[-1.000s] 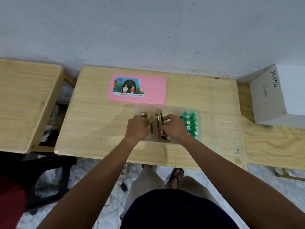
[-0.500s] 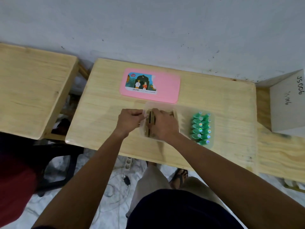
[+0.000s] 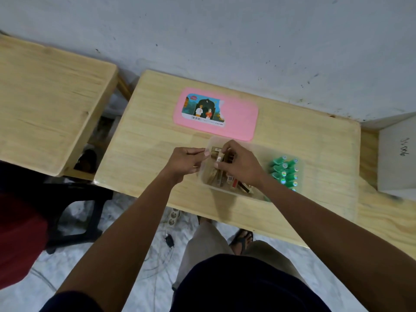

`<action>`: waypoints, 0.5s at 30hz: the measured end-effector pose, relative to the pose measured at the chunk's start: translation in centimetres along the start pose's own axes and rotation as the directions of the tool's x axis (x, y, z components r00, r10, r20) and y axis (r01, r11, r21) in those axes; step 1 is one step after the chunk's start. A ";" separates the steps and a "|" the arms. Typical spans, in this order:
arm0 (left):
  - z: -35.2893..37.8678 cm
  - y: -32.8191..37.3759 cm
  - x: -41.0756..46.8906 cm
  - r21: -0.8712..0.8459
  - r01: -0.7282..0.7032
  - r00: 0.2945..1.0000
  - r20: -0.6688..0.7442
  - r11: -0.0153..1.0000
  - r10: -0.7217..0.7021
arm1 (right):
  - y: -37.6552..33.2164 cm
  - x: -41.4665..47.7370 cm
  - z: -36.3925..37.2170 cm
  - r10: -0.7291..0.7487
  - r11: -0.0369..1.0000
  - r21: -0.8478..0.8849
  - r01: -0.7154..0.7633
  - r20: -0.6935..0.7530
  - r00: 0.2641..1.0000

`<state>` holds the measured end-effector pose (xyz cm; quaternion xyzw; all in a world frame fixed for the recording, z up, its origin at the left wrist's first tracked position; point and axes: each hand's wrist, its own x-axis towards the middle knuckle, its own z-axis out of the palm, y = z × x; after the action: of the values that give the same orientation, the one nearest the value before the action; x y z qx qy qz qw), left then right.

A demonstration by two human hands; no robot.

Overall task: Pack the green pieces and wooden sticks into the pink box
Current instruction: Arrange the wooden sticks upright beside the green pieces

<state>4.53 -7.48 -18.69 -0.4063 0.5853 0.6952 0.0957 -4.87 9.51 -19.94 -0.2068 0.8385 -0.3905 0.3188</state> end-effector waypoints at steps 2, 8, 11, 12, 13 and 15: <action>-0.1 0.1 0.0 -0.009 -0.002 1.000 0.008 1.000 0.002 | 0.1 -0.2 0.2 0.017 0.998 0.060 -0.011 -0.096 0.995; 0.1 0.4 -0.3 -0.026 -0.007 1.000 0.022 1.000 0.007 | 0.4 0.0 -0.3 0.182 0.957 0.241 -0.164 -0.056 0.982; 0.0 0.4 -0.3 -0.020 -0.014 1.000 0.021 1.000 0.015 | 0.4 -0.4 -2.0 0.167 0.911 0.367 -0.189 0.090 0.982; 0.0 0.3 -0.2 -0.026 -0.015 1.000 0.025 1.000 0.015 | 0.5 -0.5 -2.5 0.150 0.923 0.343 -0.177 0.103 0.983; 0.0 0.3 -0.2 -0.032 -0.016 0.999 0.030 0.999 0.017 | 0.7 -0.6 -3.0 0.129 0.938 0.309 -0.155 0.104 0.986; -0.1 0.2 -0.1 -0.033 -0.024 0.999 0.031 0.999 0.026 | 1.2 -0.8 -3.5 0.084 0.962 0.251 -0.105 0.094 0.992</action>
<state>4.51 -7.55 -18.44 -0.3894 0.5772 0.7121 0.0896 -6.85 12.52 -18.86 -0.1395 0.7763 -0.4706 0.3955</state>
